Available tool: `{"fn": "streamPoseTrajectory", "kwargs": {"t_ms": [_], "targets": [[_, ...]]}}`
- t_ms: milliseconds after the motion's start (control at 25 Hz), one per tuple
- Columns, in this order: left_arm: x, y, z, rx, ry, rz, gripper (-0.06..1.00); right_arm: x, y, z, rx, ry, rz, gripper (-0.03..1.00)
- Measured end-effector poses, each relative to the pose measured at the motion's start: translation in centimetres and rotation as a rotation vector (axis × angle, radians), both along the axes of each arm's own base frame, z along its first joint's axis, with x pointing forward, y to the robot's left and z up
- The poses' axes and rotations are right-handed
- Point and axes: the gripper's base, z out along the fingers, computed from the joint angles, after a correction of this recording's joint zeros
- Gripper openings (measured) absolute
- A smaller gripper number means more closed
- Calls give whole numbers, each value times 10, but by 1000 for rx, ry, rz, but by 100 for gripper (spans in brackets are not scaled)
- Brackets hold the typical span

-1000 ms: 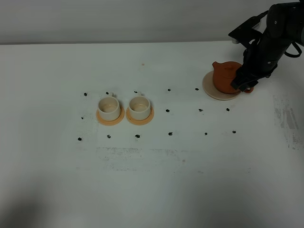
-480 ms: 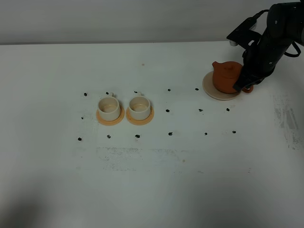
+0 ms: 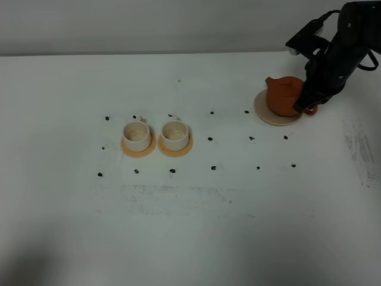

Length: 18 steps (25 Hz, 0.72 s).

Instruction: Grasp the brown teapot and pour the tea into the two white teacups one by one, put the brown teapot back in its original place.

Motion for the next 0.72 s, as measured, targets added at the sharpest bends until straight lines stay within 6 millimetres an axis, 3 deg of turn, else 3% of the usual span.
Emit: {"fn": "streamPoseTrajectory", "kwargs": {"t_ms": [280,720], "targets": [[0,0,0,0,0,0,42,2,0,6,11,-44,-1,12],[0,0,0,0,0,0,42,-3,-5,42,51,-173,-22,12]]}}
